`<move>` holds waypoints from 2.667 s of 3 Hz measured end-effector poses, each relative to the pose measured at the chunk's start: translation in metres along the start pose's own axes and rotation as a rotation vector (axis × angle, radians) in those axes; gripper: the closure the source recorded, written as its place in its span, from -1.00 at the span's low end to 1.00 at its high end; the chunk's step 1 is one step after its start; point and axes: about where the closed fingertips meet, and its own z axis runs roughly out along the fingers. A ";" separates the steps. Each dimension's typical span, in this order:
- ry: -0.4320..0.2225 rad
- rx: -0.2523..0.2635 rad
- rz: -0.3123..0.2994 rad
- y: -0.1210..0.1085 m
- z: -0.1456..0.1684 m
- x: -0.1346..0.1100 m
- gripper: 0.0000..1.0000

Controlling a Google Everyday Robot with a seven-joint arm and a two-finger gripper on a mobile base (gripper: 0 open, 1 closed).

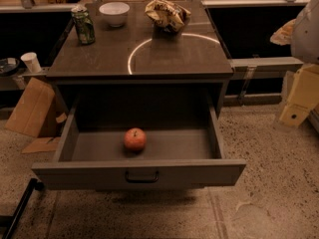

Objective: Pick apple from top drawer and place on counter

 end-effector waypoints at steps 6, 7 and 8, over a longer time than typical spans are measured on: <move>-0.124 -0.073 -0.027 0.003 0.094 -0.037 -1.00; -0.165 -0.122 -0.014 0.003 0.128 -0.052 -1.00; -0.211 -0.177 -0.020 0.006 0.165 -0.070 -1.00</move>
Offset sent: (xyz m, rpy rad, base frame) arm -0.0008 -0.0090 0.0006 0.0661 0.0004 -0.0734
